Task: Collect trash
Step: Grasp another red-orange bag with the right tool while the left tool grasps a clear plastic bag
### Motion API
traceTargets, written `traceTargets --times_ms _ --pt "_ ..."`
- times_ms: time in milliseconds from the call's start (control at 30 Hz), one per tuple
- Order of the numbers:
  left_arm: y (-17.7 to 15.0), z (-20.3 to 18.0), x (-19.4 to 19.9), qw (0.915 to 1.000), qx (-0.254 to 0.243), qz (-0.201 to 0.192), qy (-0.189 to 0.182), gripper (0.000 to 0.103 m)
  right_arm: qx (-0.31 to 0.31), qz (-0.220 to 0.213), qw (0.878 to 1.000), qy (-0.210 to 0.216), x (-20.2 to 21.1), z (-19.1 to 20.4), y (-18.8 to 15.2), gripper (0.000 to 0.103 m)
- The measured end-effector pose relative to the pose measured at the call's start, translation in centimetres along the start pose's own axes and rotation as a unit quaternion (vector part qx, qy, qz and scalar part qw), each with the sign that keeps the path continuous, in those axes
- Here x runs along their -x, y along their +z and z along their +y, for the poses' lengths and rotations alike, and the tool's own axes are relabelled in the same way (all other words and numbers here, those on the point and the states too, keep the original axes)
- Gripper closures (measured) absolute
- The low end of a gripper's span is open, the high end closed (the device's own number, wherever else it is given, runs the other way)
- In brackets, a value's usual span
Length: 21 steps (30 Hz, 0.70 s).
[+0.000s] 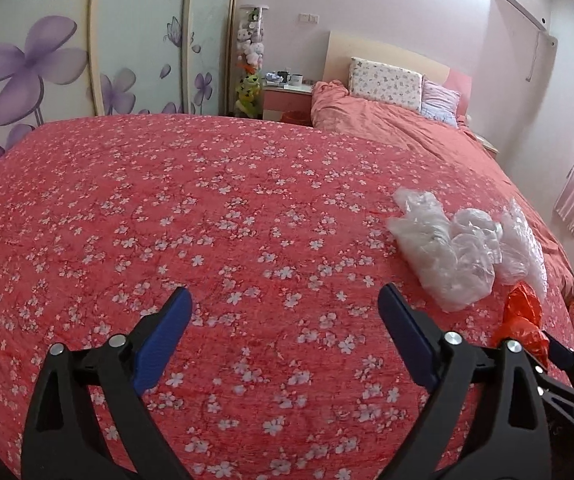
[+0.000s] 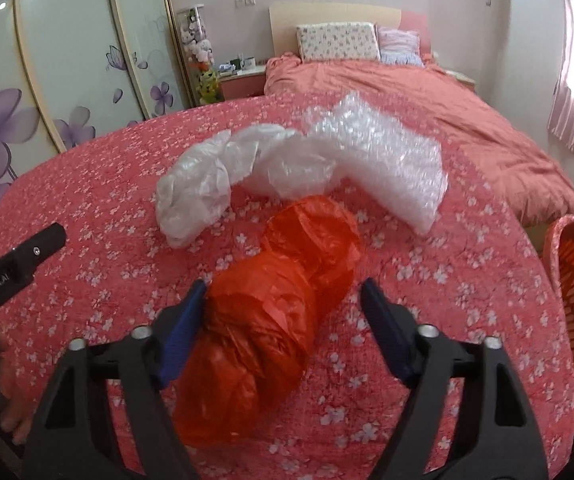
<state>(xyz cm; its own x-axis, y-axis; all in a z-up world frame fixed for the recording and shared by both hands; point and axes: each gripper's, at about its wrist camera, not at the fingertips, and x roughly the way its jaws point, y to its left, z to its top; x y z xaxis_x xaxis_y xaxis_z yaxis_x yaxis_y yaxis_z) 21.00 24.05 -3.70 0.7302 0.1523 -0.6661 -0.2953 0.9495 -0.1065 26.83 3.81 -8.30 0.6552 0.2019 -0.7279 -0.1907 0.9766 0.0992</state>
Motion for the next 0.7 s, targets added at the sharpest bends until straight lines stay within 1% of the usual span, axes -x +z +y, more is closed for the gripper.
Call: traceTargets --times_ms 67,100,167,267,300,333,367,500,633,667,700 --pt "-0.1 -0.5 -0.2 1.0 -0.004 0.0 -0.002 0.009 0.001 0.001 1.0 -0.001 -0.1 -0.4 0.0 0.045" --pt "-0.1 -0.9 -0.3 0.9999 -0.007 0.003 -0.006 0.008 0.004 0.001 1.0 -0.001 0.0 -0.6 -0.1 0.047" --pt "0.0 -1.5 -0.6 0.9998 -0.01 0.01 -0.014 0.008 0.008 -0.003 1.0 -0.005 0.3 -0.9 -0.2 0.057" --pt "0.2 -3.0 -1.0 0.9991 -0.013 0.021 -0.035 0.008 0.008 -0.016 1.0 -0.022 1.2 -2.1 -0.6 0.06" --pt "0.2 -3.5 -1.1 0.9986 -0.014 0.026 -0.044 0.008 0.005 -0.019 0.999 -0.026 1.4 -2.6 -0.7 0.06" --pt "0.4 -4.2 -1.3 0.9975 -0.015 0.031 -0.061 0.008 0.0 -0.024 0.999 -0.031 1.8 -3.4 -0.9 0.061" --pt "0.5 -4.9 -1.4 0.9972 -0.017 0.03 -0.066 0.008 -0.004 -0.026 0.999 -0.036 2.1 -4.1 -0.9 0.061" --pt "1.5 -7.6 -2.1 0.9972 -0.036 0.021 -0.062 0.008 -0.031 -0.035 0.998 -0.05 3.1 -7.2 -1.0 0.061" --pt "3.4 -9.0 -3.9 0.9977 -0.025 0.025 -0.059 0.009 -0.048 -0.045 0.996 -0.058 4.1 -9.3 -1.0 0.061" --pt "3.7 -9.4 -4.4 0.9977 -0.024 0.028 -0.056 0.01 -0.048 -0.047 0.996 -0.059 4.1 -9.4 -1.1 0.061" --pt "3.9 -9.5 -4.8 0.9977 -0.025 0.031 -0.054 0.013 -0.047 -0.049 0.996 -0.06 4.2 -9.7 -1.1 0.061"
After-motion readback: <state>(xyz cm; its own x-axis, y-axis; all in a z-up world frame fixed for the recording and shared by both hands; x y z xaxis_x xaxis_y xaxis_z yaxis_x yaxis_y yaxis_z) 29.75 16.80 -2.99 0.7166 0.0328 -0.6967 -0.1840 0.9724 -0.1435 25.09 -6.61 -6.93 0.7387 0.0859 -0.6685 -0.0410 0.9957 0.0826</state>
